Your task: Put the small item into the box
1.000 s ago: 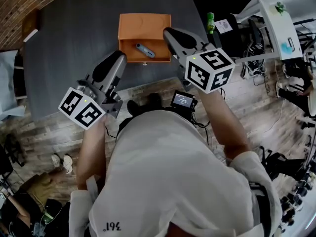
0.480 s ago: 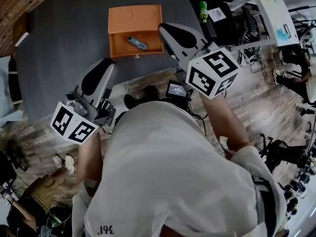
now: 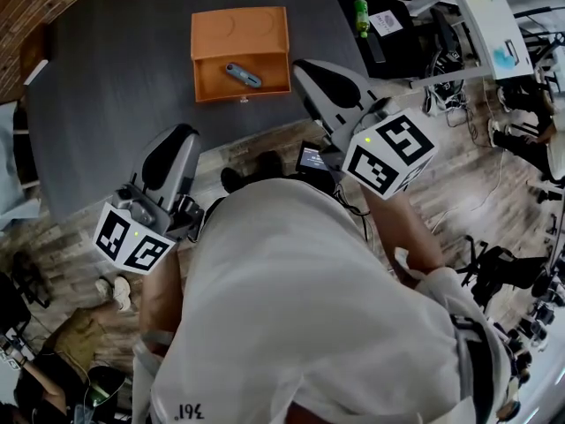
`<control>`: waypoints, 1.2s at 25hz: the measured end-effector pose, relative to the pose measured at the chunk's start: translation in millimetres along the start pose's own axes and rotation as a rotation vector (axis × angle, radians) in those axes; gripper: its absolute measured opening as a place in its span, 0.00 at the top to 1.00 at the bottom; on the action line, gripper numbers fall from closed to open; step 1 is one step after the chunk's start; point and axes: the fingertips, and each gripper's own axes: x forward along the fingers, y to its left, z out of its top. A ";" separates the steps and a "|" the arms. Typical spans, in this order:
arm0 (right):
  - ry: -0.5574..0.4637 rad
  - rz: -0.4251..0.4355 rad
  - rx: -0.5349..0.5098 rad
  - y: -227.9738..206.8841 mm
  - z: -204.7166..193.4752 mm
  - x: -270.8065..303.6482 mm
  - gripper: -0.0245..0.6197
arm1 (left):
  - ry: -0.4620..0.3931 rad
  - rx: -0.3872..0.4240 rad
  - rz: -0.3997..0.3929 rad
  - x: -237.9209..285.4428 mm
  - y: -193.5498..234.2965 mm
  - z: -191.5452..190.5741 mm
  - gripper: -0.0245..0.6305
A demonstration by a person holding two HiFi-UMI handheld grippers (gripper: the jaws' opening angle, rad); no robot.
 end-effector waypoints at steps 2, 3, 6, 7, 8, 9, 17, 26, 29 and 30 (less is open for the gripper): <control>0.002 0.001 0.009 2.4 -4.1 -2.9 0.94 | 0.006 0.006 -0.005 -0.6 -2.3 -2.0 0.87; 0.004 0.004 0.012 4.1 -6.2 -4.1 0.94 | 0.009 0.008 -0.007 -0.9 -3.6 -2.7 0.87; 0.010 0.015 0.014 10.1 -10.7 -7.0 0.94 | 0.013 0.014 -0.014 -2.0 -8.5 -1.9 0.87; 0.013 0.018 0.014 11.5 -11.7 -7.9 0.94 | 0.014 0.016 -0.018 -2.1 -10.6 -1.4 0.87; 0.015 0.021 0.013 12.5 -12.6 -8.8 0.94 | 0.015 0.018 -0.021 -2.0 -12.6 -1.4 0.87; 0.018 0.022 0.010 13.1 -13.3 -9.5 0.94 | 0.018 0.019 -0.023 -2.0 -14.0 -1.9 0.87; 0.030 0.006 -0.083 12.8 -14.0 -19.1 0.94 | 0.026 0.020 -0.011 -3.8 -11.9 -5.8 0.87; 0.033 -0.051 -0.148 6.3 -5.7 -23.9 0.94 | 0.048 0.029 -0.001 -2.2 -11.2 -9.3 0.88; 0.033 -0.057 -0.138 5.0 -5.7 -24.8 0.94 | 0.053 0.025 -0.001 -1.4 -11.5 -9.5 0.88; 0.032 -0.058 -0.136 4.4 -5.4 -24.7 0.94 | 0.055 0.025 -0.002 -1.0 -11.6 -9.4 0.88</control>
